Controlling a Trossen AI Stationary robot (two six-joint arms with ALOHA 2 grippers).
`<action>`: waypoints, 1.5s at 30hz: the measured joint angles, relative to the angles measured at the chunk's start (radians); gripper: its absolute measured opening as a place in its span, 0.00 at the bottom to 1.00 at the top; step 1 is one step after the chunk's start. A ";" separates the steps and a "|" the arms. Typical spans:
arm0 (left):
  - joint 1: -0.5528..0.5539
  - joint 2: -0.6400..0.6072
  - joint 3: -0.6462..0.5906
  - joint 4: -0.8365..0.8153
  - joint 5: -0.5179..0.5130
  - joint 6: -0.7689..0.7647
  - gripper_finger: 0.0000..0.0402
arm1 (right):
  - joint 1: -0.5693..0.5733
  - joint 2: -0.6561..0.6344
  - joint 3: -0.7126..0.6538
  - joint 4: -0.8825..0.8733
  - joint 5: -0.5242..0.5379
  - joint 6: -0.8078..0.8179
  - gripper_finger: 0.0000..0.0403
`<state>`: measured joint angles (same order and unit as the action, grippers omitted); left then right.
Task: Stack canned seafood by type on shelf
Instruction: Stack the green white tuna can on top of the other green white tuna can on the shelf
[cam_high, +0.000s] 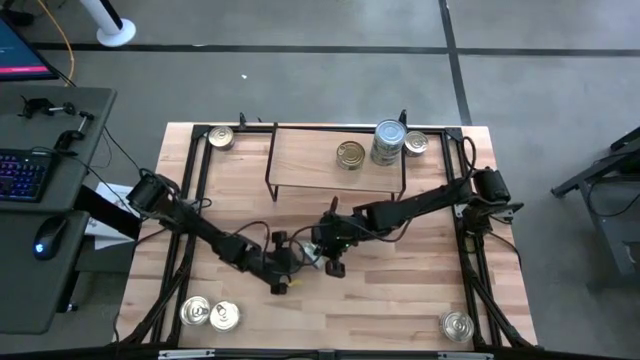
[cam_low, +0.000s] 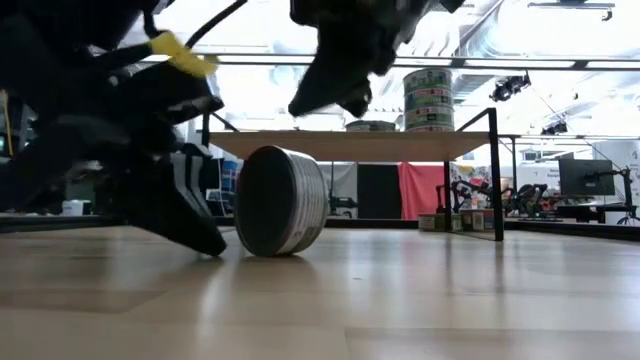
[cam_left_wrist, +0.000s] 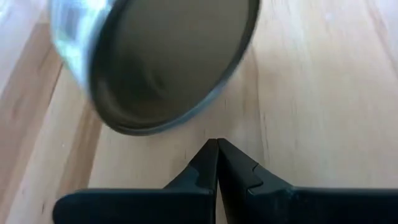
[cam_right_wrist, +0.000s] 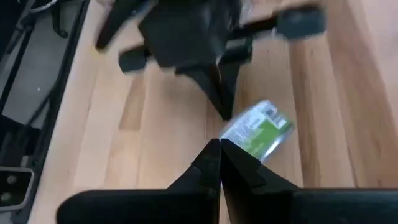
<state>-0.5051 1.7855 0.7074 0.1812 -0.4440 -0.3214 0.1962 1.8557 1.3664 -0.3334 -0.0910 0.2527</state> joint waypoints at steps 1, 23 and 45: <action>-0.009 -0.004 0.000 -0.012 -0.001 -0.002 0.00 | 0.000 0.000 0.019 -0.010 0.000 0.000 0.00; -0.107 -0.515 -0.232 -0.376 -0.012 -0.512 0.00 | -0.064 0.174 0.359 -0.249 0.077 0.068 0.65; -0.088 -0.514 -0.235 -0.364 -0.042 -0.471 0.00 | -0.019 0.369 0.386 -0.260 0.261 0.393 0.67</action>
<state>-0.5930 1.2713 0.4721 -0.1829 -0.4859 -0.7925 0.1768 2.2247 1.7527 -0.5934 0.1700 0.6457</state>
